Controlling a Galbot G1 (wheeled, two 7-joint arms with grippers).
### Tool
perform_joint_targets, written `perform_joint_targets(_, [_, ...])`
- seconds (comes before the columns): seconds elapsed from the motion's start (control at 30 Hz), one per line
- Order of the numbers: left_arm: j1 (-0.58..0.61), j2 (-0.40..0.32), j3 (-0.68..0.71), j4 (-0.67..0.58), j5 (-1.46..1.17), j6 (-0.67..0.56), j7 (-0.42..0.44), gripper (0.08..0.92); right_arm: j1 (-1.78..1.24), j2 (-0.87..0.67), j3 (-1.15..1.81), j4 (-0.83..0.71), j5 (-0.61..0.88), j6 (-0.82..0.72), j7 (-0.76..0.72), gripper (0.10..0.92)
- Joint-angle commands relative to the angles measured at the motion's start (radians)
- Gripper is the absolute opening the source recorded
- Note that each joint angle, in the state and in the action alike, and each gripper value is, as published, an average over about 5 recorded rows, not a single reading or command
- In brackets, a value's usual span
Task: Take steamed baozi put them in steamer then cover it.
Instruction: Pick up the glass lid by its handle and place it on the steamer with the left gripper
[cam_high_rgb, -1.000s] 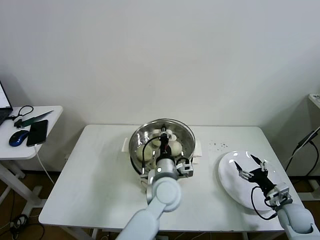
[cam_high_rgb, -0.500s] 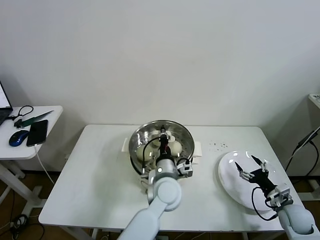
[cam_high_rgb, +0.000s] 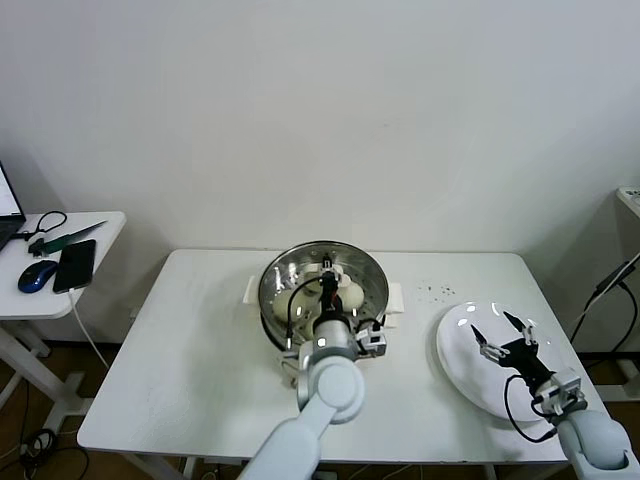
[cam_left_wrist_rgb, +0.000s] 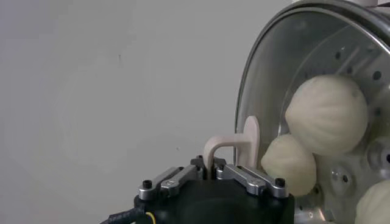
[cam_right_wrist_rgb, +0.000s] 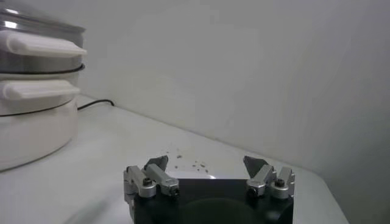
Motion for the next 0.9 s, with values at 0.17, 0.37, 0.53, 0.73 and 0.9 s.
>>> perform_joint_targets(0.17, [0.006,0.000,-0.002,0.012,0.017,0.003,-0.025,0.159,-0.002,0.002,0.005,-0.003,0.001,0.003,-0.005,0.823])
perform_joint_targets(0.37, [0.014,-0.001,-0.003,0.013,0.009,0.007,-0.025,0.159,-0.003,0.002,0.006,-0.003,0.001,0.005,-0.009,0.823])
perform_joint_targets(0.53, [0.017,0.002,-0.008,-0.009,0.015,-0.004,0.000,0.159,-0.005,0.001,0.009,-0.003,0.001,0.003,-0.012,0.823])
perform_joint_targets(0.73, [0.036,0.062,0.007,-0.097,-0.041,0.009,0.041,0.200,-0.003,0.000,0.012,0.004,0.005,-0.035,0.009,0.823])
perform_joint_targets(0.9, [0.069,0.132,0.011,-0.203,-0.093,0.015,0.044,0.345,0.000,0.000,0.011,0.013,0.001,-0.073,0.025,0.823])
